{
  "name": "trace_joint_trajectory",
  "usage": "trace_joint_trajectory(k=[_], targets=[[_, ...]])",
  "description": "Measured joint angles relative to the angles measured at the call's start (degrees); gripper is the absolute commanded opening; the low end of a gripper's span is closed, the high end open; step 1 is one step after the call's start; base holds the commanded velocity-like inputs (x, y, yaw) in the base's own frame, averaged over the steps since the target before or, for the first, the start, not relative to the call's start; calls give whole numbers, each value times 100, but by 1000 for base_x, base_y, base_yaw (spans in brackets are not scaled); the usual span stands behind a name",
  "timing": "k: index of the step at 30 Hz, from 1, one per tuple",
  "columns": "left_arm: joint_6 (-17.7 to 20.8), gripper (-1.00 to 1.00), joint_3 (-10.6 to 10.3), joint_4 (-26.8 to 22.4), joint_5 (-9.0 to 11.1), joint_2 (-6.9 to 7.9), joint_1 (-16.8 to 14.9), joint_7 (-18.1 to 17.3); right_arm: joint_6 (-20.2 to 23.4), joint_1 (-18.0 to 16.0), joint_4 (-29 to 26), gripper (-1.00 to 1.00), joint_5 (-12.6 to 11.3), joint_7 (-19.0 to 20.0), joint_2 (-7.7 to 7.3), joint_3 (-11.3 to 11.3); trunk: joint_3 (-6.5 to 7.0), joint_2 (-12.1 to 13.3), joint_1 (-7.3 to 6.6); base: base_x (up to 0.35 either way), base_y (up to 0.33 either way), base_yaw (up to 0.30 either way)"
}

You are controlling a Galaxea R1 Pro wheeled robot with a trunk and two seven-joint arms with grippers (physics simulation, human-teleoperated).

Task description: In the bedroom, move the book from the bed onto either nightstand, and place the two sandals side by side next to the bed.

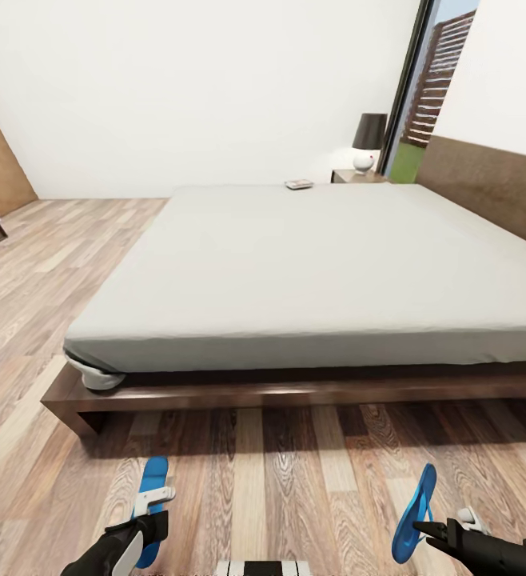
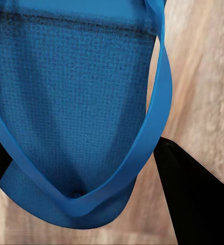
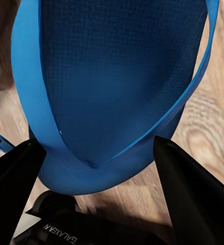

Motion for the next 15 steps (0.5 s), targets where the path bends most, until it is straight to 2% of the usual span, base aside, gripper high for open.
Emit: trace_joint_trajectory(k=[15], targets=[[-15,-100,0,0,0,0,0,0,0,0,1,-100,0,-2,0,0,-333,-20,39,0,0,0]])
